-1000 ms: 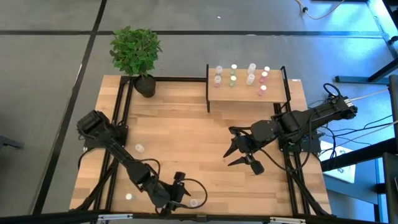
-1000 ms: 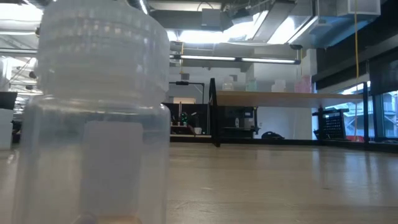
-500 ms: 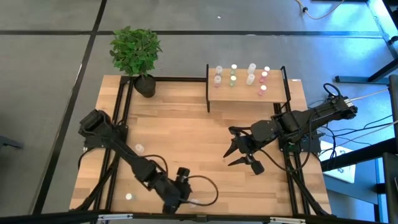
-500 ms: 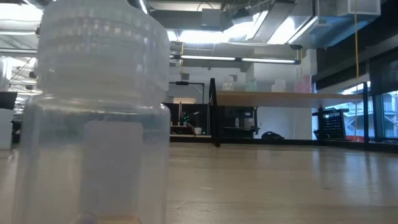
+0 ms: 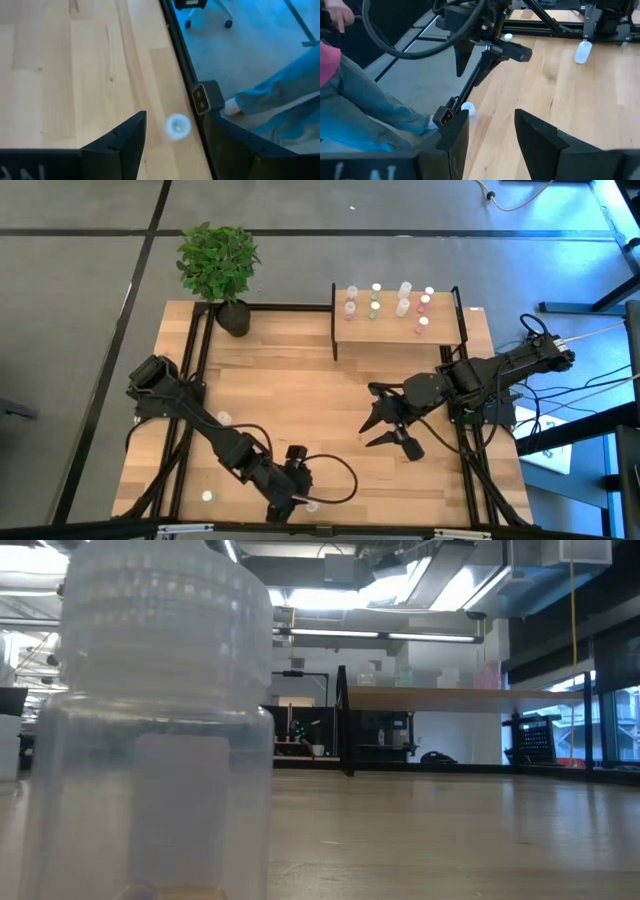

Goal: Pick and place medicine bottles onto shelf by color
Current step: Put the transparent pill bottle aligned with the other transparent pill bottles on the shelf

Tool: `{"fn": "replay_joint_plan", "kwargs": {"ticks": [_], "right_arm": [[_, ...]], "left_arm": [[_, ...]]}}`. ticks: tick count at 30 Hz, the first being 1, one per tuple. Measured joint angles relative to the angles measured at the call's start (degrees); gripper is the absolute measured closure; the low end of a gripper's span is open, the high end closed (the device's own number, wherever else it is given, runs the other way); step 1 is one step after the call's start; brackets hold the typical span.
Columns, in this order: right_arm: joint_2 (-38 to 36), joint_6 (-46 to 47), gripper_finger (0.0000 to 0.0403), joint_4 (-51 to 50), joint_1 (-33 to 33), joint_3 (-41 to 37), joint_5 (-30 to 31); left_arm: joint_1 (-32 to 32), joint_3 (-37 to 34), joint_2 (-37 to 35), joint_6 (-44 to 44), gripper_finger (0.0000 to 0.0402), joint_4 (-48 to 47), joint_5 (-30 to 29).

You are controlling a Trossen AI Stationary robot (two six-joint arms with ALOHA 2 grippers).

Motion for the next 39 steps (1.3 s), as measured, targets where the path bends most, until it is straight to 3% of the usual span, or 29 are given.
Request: {"fn": "replay_joint_plan", "kwargs": {"ticks": [7,14,21,26,32,39], "right_arm": [[0.04,5.03,0.0242,1.42,0.01,-0.02,-0.02],[0.10,6.97,0.0242,6.47,0.71,-0.04,-3.05],[3.44,2.94,0.0242,13.66,5.56,-0.04,3.58],[8.09,1.57,0.0242,15.54,7.80,0.01,6.49],[16.25,0.12,0.0242,10.67,9.28,6.40,6.42],[27.20,-5.20,0.0242,-9.39,9.45,22.83,6.01]], "left_arm": [[-1.75,0.00,0.00,-0.85,0.0208,-0.53,-1.62],[-4.66,0.00,-0.28,-7.86,0.0208,-2.59,-12.77],[-9.74,0.01,-4.18,-16.43,0.0208,-8.06,-22.16],[-12.74,-0.02,-7.43,-24.28,0.0208,-14.38,-25.06],[-14.76,0.00,-10.02,-32.16,0.0208,-20.75,-27.96],[-15.19,-0.02,-11.98,-38.89,0.0208,-28.00,-30.51]]}}
